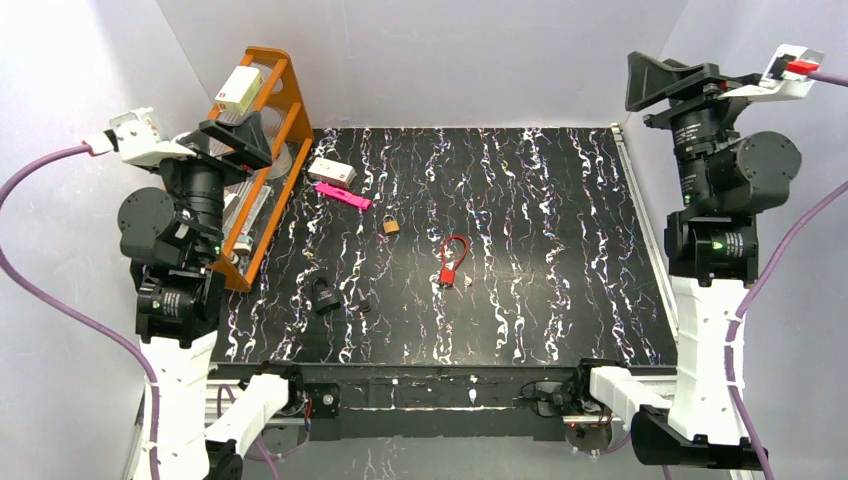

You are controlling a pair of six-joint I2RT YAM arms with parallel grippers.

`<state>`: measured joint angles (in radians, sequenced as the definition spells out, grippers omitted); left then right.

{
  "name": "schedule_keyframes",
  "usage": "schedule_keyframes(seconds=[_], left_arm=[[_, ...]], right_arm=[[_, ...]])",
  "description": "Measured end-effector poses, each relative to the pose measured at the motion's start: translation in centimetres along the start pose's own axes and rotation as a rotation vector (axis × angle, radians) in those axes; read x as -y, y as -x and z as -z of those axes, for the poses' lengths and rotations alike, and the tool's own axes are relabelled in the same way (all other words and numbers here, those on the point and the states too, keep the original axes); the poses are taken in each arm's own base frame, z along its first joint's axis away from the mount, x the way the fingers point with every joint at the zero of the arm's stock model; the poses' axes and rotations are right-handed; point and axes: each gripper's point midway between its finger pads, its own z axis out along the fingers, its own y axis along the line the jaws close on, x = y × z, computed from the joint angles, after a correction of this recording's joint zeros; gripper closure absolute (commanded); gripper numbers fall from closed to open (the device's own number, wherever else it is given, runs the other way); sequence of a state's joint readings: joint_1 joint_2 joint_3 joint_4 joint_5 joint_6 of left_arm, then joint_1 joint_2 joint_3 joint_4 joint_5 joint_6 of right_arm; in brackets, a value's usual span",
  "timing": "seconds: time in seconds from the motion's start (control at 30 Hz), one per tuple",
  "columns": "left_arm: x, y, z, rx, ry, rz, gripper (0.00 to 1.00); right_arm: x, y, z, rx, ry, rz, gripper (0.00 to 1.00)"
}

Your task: Unlock with the key

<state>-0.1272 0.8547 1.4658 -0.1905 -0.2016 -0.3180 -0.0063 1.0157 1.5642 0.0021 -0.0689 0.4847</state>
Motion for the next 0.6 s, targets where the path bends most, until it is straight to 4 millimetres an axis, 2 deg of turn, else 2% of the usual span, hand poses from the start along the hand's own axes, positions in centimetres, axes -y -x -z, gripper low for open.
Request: schedule_keyframes(seconds=[0.07,0.1,0.27,0.37,0.43,0.53,0.6], left_arm=[[-0.1,-1.3,-0.2,-0.027,-0.001,0.012,0.02],[-0.3,-2.0,-0.4,-0.041,0.006,0.024,0.02],[-1.3,-6.4,-1.3,-0.151,0.058,0.092,0.02],[-1.8,-10.9,-2.1,-0.263,0.081,0.131,0.04],[-1.6,-13.9,-3.0,-0.350,0.079,0.162,0.14],[-0.5,-19.5,-4.8,-0.502,0.049,0.217,0.16],[0.2,-24.0,-5.2,-0.615,0.044,0.237,0.14]], right_arm=[[1.2,-1.8,-0.1,-0.048,-0.043,-0.026,0.05],[1.8,-2.8,-0.1,-0.077,-0.070,-0.040,0.02],[5.2,-8.0,0.5,-0.218,-0.195,-0.087,0.01],[7.1,-12.6,1.3,-0.331,-0.246,-0.119,0.01],[8.2,-15.9,1.7,-0.415,-0.268,-0.150,0.03],[9.6,-20.8,2.2,-0.533,-0.286,-0.201,0.06],[10.3,-24.0,3.0,-0.608,-0.301,-0.242,0.08]])
